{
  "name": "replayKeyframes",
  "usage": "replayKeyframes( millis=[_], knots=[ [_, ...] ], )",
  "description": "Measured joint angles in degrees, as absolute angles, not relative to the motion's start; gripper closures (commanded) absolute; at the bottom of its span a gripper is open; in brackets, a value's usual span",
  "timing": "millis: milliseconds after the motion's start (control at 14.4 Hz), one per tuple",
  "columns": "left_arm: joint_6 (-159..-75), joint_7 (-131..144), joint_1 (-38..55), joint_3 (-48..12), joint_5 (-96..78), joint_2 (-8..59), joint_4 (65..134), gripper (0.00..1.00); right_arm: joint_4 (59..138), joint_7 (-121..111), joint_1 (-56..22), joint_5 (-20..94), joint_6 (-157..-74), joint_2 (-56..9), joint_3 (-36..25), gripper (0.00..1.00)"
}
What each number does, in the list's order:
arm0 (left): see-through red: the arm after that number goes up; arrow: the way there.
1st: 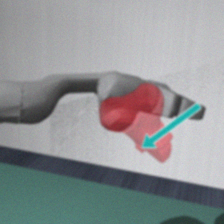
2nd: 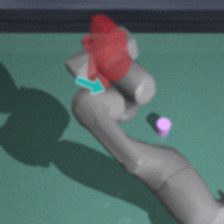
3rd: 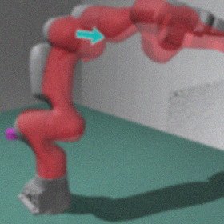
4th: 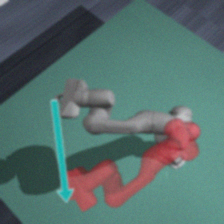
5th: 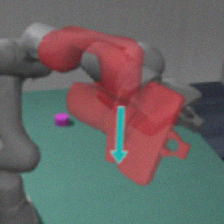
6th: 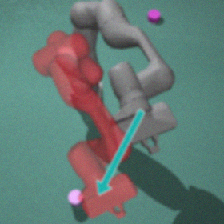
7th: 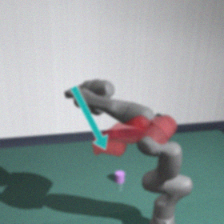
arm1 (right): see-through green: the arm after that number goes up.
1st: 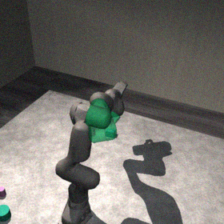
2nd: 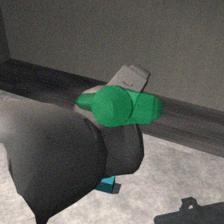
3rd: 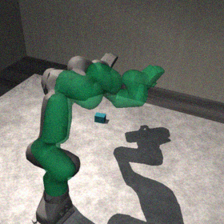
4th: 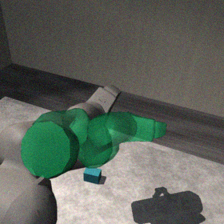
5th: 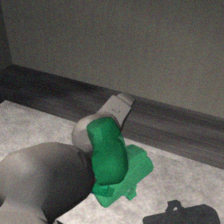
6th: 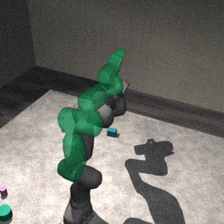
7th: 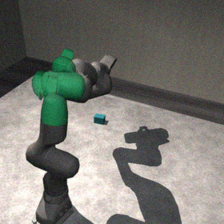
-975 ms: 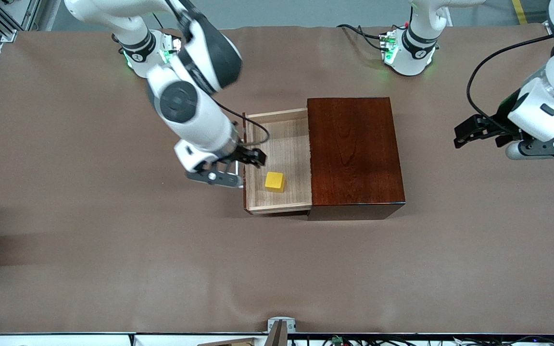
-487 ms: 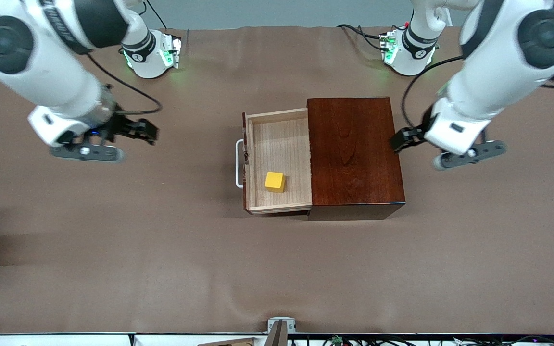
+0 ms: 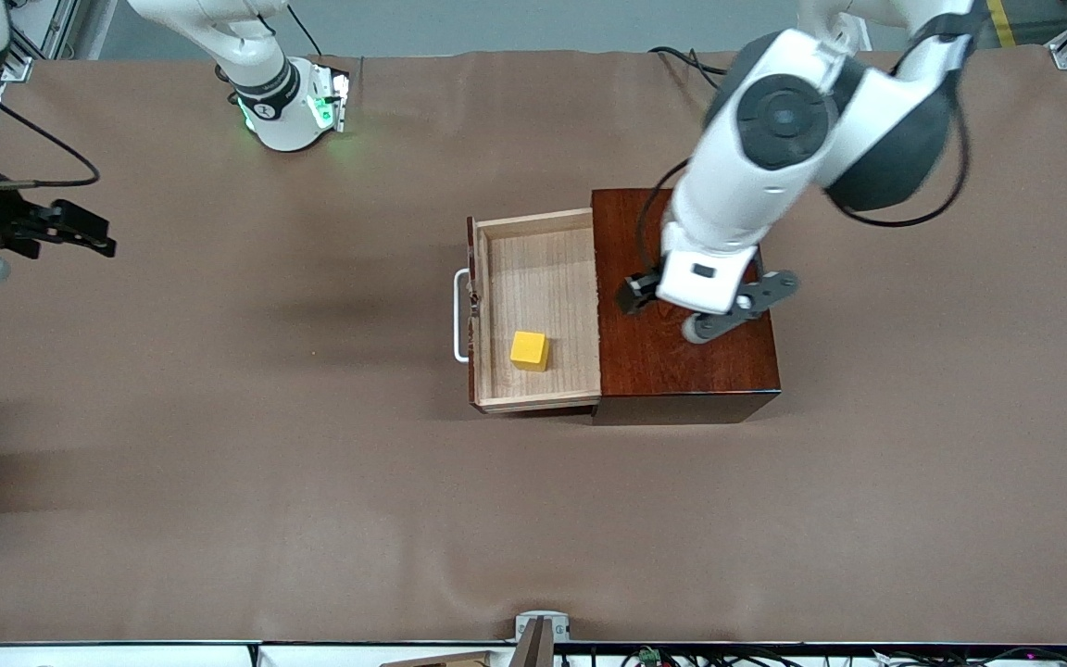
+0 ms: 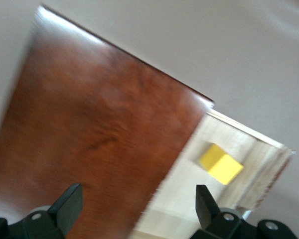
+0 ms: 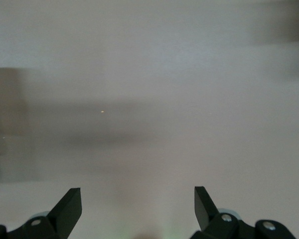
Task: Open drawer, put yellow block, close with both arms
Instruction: 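Move the left gripper to the drawer front while the right gripper retracts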
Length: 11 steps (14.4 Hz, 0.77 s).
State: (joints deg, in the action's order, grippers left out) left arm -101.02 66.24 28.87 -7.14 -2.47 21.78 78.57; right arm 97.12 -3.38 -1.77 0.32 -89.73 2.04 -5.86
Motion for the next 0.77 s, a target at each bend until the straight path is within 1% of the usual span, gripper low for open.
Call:
replayKeyframes(
  millis=[279,557,696,766],
  knots=[
    [-108.38,82.02,36.13,-6.98,-2.47,27.18,76.82,0.00,96.94,-3.47,-1.16,0.33,-88.53,3.40,-5.50,0.00],
    [-116.81,100.04,42.56,-5.86,-2.42,32.95,74.00,0.00,94.17,-3.47,-1.17,0.26,-84.83,4.30,-4.87,0.00],
    [-120.82,107.56,47.04,-2.40,-2.40,35.21,72.84,0.00,93.66,-3.47,-1.17,0.19,-84.76,4.29,-4.76,0.00],
    [-122.62,111.57,50.20,0.60,-2.40,36.53,72.08,0.00,93.64,-3.47,-1.13,0.12,-84.99,4.28,-4.81,0.00]
  ],
)
